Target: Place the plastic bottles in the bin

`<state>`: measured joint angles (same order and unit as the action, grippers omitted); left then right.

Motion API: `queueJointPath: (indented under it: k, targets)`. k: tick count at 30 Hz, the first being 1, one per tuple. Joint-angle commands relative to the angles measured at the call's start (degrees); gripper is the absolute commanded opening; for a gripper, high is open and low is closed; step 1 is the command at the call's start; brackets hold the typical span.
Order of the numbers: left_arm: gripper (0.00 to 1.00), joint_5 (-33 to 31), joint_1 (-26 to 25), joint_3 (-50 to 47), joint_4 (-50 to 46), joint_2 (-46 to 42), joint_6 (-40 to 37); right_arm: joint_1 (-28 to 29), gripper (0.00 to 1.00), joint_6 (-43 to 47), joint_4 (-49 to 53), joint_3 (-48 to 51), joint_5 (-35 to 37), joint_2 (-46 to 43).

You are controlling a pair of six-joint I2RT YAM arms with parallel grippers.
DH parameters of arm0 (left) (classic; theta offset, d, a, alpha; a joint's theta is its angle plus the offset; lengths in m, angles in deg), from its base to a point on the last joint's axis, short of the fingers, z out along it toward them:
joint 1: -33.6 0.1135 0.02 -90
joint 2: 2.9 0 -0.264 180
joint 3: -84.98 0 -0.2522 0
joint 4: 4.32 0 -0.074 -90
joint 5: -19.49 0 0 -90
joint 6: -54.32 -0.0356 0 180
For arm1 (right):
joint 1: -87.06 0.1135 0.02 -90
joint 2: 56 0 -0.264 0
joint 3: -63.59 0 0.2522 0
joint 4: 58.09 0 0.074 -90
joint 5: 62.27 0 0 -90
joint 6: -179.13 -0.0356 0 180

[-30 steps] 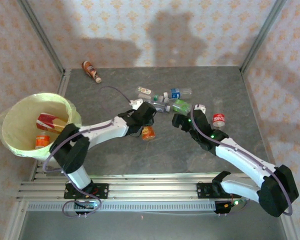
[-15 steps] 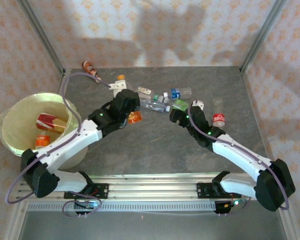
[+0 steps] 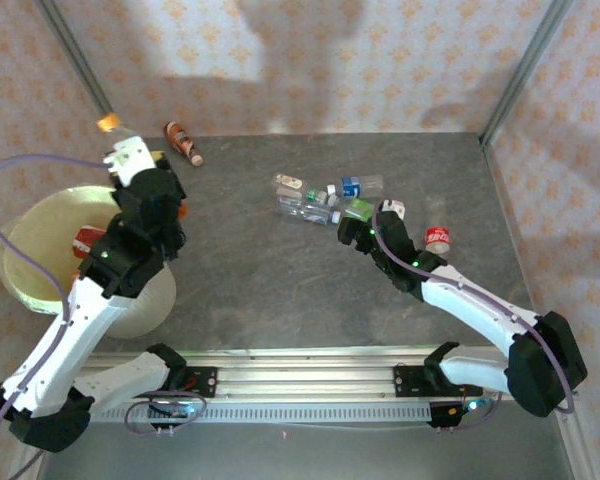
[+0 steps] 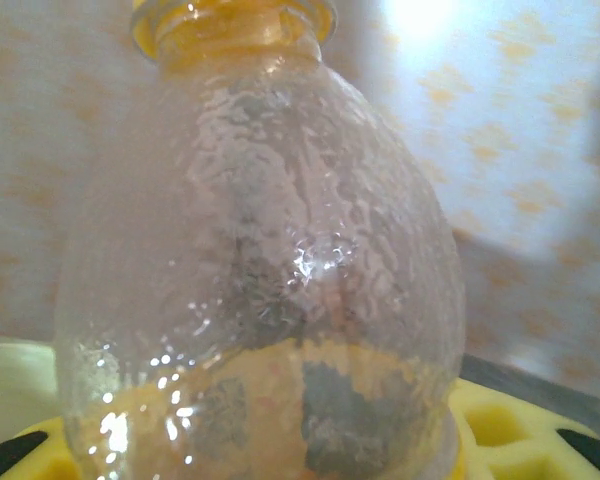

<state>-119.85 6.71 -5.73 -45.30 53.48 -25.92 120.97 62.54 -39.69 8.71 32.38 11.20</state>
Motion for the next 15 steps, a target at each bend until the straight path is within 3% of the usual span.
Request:
queueJointPath:
  k: [1,15]
  targets:
    - [0.39,-4.17,7.0,1.36,-4.36,-0.44,-3.34,-0.43,1.0,-0.18,-0.47,-2.29,-0.12,0.36]
    - [0.4,2.32,36.76,-8.74,-1.8,-4.03,-0.8,-0.46,1.0,-0.67,0.46,-2.08,-0.29,0.32]
